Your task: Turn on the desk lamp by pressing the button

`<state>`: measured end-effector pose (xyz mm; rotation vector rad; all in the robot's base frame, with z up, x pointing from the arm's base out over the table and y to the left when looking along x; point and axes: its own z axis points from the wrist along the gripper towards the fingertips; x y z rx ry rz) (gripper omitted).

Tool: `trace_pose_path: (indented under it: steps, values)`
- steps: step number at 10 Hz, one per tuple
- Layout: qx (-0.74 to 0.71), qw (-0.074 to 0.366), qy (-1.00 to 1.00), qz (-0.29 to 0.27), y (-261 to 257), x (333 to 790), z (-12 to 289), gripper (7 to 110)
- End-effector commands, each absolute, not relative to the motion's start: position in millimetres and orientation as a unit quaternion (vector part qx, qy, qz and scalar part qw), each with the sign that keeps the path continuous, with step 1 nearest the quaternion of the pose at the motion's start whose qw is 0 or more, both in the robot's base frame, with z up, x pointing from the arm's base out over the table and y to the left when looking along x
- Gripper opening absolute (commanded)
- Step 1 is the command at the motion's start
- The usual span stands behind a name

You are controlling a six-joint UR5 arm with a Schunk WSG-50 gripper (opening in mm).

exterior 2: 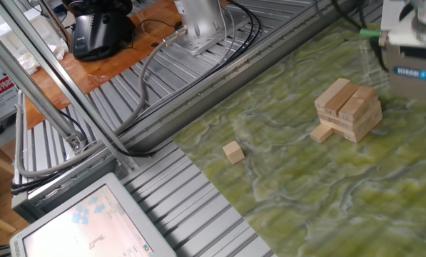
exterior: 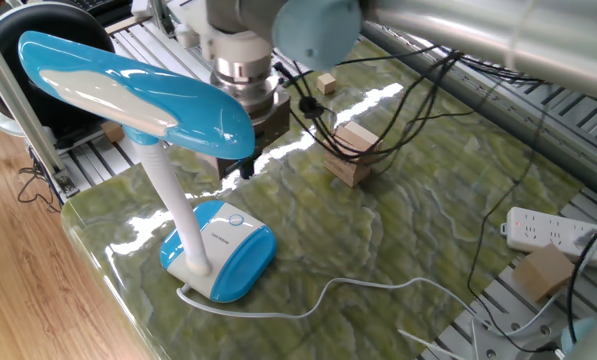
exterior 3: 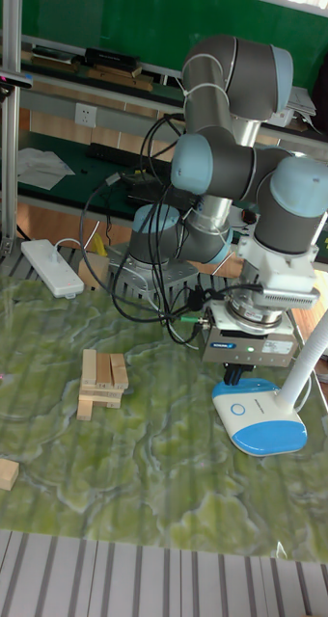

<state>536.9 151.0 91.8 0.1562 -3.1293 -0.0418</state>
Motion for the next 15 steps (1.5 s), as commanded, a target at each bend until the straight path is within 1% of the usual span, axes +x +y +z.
trace_pose_path:
  steps: [1,3,5,11,12,15]
  values:
    - [0.050,-0.002,-0.999,-0.014,159,552,75,7]
    - [0.053,-0.010,-0.998,-0.012,162,554,66,7]
    - [0.051,-0.007,-0.999,-0.001,167,546,58,7]
    - [0.065,-0.005,-0.997,-0.038,193,532,49,7]
    - [0.065,-0.005,-0.997,-0.039,194,531,46,7]
    - [0.064,-0.002,-0.996,-0.068,197,532,43,7]
